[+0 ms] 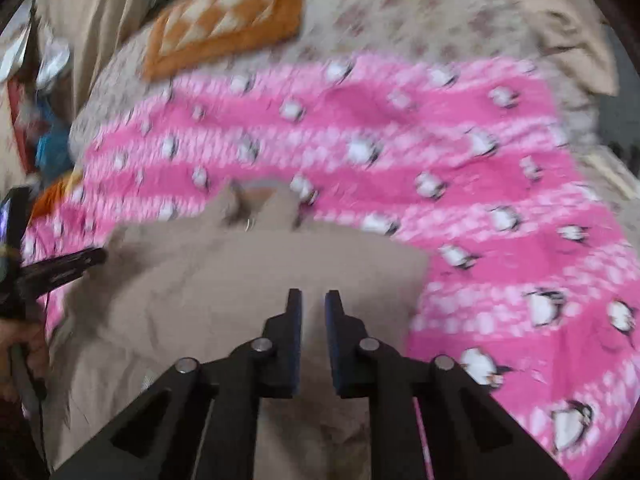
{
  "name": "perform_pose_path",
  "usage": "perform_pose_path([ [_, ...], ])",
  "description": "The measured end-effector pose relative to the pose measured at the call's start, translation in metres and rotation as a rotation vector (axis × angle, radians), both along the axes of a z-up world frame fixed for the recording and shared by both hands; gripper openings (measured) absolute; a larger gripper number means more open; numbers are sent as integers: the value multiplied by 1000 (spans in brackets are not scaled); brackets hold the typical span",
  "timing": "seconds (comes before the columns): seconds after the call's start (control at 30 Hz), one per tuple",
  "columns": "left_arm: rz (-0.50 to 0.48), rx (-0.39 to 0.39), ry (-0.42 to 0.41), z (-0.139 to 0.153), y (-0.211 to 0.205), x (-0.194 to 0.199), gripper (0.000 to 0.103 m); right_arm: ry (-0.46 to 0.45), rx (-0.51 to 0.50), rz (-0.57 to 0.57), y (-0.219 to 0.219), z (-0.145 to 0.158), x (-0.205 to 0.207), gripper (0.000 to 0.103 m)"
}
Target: Fold large clothes
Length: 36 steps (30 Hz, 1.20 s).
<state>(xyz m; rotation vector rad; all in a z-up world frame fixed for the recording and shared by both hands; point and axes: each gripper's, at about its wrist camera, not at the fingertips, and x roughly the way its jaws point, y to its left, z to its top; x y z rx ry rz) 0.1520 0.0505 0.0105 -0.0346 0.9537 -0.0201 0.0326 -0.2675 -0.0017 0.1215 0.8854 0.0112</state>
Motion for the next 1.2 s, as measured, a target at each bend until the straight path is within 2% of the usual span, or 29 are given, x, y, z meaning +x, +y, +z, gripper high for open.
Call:
perform_pose_path([
  [0.07,19,-47,-2,-1,5,2,5,185,24,-62,-13,-35,15,12],
  [0.1,18,-41,-4,2,4,1,5,173,80,-95,-21,-34,16,12],
  [0.17,23,-49,-20,9,3,-4,5,159,79,-135,-24,-17,17,12],
  [0.27,11,-76,-68,21,0,-10,6,-36,55,-166,-17,22,21,14],
  [0.33,16,-81,-74,20,2,-8,12,-127,44,-159,-13,35,31,17],
  [0.4,25,-97,-26,7,2,0,16,-104,36,-128,-8,21,55,25],
  [0.43,27,-102,2,-2,2,5,18,-52,34,-132,-9,7,64,25],
  [0.47,26,-95,-4,-5,0,5,20,39,31,-142,-9,-16,75,26],
  [0.5,16,-88,-22,-5,-3,4,23,137,30,-143,-11,-43,85,26],
  [0.57,-14,-97,-21,-6,-8,4,44,98,19,-133,-9,-47,89,27],
  [0.67,-74,-71,-11,-11,-21,5,62,104,-6,-121,-3,-41,94,27],
  [0.77,-82,-53,-26,-7,-23,2,63,52,-4,-122,-3,-21,77,27],
  [0.8,-72,-59,-37,-3,-21,-1,61,3,4,-103,2,-3,65,27],
  [0.83,-54,-60,-56,6,-20,-6,54,-37,3,-73,9,15,55,27],
  [0.9,-67,-74,-119,22,-21,-18,52,-96,-22,9,18,50,33,31],
  [0.93,-93,-71,-162,26,-22,-23,52,-96,-33,52,21,54,23,37],
  [0.97,-104,-21,-142,21,-26,-22,53,-71,-45,71,20,51,14,57],
  [1.0,-111,19,-92,11,-28,-17,52,-3,-69,84,21,37,16,72],
  [1.03,-125,53,-16,-5,-30,-11,52,82,-84,96,16,20,17,72],
  [1.07,-134,64,-10,-9,-30,-10,53,161,-68,113,12,9,28,72],
  [1.13,-129,83,-49,5,-29,-19,52,113,-23,73,-1,28,23,68],
  [1.17,-124,71,-54,15,-25,-25,52,52,1,45,-7,45,9,64],
  [1.2,-127,23,-69,28,-18,-34,52,-22,26,35,-11,60,-10,64],
])
